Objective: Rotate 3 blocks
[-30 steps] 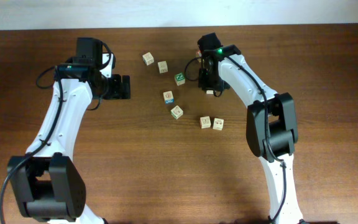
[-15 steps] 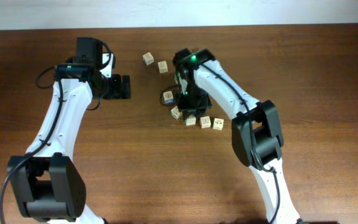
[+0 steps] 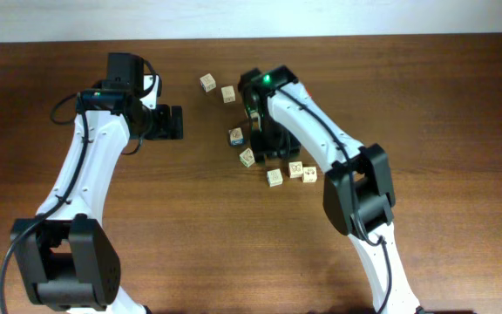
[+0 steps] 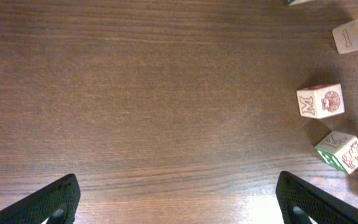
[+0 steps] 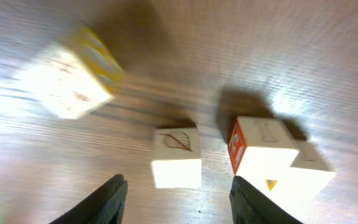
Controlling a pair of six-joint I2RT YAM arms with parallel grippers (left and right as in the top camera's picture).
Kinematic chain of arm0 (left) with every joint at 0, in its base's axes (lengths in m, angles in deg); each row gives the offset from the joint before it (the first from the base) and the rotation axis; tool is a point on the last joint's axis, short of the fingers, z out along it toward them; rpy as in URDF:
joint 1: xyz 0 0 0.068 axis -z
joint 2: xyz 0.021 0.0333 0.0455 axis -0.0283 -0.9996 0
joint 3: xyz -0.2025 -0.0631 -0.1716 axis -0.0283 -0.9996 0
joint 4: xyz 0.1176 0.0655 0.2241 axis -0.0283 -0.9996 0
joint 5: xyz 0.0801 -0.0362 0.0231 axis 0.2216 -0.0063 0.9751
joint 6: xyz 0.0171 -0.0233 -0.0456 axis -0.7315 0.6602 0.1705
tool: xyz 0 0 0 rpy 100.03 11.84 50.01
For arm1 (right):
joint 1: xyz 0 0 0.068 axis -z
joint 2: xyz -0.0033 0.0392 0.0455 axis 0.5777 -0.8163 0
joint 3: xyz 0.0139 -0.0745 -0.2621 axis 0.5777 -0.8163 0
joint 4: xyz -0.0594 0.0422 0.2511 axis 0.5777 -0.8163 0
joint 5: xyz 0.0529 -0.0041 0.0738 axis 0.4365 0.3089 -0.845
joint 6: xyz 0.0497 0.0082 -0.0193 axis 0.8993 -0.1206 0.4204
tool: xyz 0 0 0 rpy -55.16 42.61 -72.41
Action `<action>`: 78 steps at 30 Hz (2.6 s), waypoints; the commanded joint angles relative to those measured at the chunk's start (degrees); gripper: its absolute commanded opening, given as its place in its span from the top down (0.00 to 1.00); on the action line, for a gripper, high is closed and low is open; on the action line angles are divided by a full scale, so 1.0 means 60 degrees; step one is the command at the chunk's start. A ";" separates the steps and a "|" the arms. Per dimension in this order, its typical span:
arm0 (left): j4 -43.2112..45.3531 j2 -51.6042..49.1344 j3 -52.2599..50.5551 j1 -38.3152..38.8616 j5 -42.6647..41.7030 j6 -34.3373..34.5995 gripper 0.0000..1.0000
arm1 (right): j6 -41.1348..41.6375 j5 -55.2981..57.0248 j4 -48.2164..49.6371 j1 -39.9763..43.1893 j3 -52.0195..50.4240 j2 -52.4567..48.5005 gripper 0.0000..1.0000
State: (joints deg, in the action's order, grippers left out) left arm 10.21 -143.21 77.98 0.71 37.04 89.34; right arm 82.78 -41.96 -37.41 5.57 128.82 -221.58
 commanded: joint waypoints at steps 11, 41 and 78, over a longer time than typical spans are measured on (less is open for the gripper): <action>0.0000 -0.0084 0.0149 -0.0015 0.0066 0.0127 0.01 | -0.1384 -0.0306 -0.0204 -0.0106 -0.1716 0.5027 0.45; 0.0000 -0.0084 0.0149 -0.0015 0.0066 0.0127 0.01 | -0.0262 -0.0652 0.5482 -0.0226 -0.5745 0.2393 0.81; 0.0000 -0.0084 0.0149 -0.0015 0.0066 0.0127 0.01 | 0.1122 0.0747 0.4215 0.1395 -0.4215 0.1173 0.96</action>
State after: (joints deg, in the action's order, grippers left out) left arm 10.32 -143.21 78.13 0.73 37.21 89.34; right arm 89.82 -38.13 -12.28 13.90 105.17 -213.67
